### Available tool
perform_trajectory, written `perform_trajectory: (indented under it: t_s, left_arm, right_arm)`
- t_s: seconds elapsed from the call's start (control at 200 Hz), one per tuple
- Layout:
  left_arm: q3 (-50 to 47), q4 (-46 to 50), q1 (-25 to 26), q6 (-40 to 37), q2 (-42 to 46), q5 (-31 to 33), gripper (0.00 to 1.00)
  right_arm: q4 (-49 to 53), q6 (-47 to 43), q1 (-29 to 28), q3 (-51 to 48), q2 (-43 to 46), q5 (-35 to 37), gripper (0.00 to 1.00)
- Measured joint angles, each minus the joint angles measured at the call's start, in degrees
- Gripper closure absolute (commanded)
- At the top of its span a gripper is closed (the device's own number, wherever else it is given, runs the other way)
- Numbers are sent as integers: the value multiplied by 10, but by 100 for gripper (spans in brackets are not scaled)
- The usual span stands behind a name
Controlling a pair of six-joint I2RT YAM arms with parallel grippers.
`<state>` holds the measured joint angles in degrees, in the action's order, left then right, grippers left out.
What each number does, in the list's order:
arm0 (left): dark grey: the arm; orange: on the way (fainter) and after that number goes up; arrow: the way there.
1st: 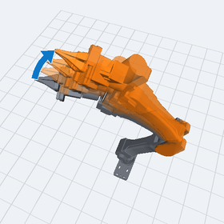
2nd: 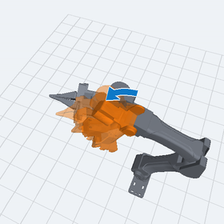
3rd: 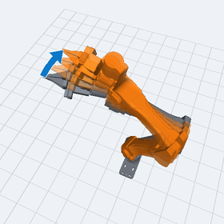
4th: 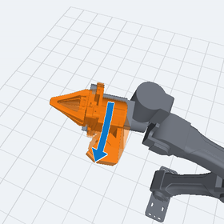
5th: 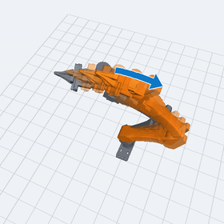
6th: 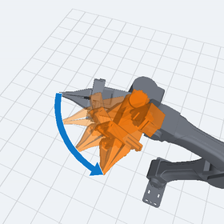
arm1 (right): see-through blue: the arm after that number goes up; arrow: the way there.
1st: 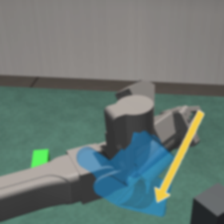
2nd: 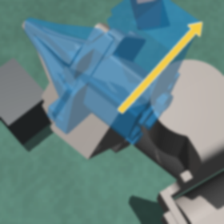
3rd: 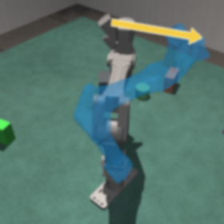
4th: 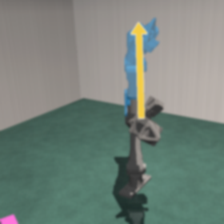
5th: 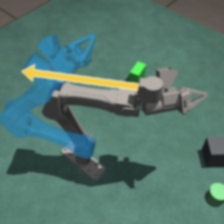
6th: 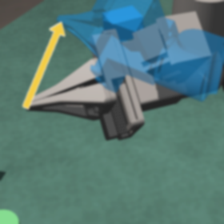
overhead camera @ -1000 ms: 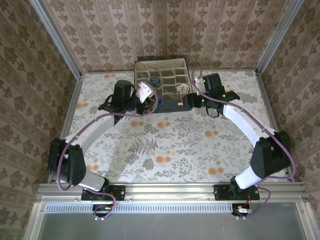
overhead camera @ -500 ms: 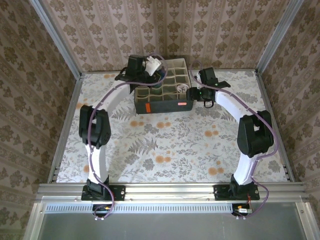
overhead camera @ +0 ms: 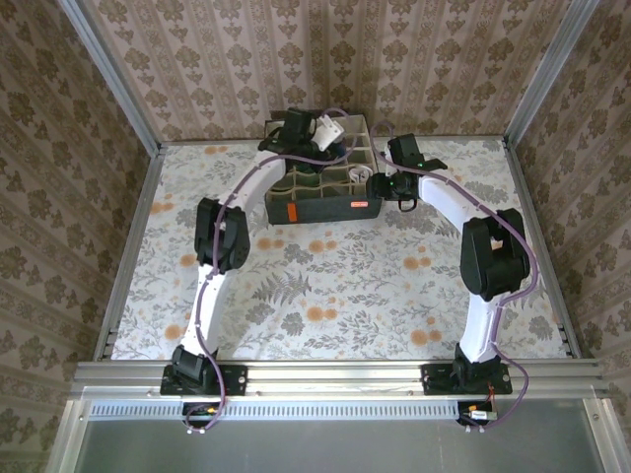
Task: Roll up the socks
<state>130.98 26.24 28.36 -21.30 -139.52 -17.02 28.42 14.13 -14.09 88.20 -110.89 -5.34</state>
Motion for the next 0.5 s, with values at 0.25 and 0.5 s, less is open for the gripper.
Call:
perform_trajectory:
  t_s: [0.25,0.5]
  left_arm:
    - [68,28,12,-1,-68,30,100]
    - [78,42,5,5,-80,64,100]
  right_arm:
    - [-6,0,0,7,-10,0,45]
    - [-12,0,0,11,-19,-4,46]
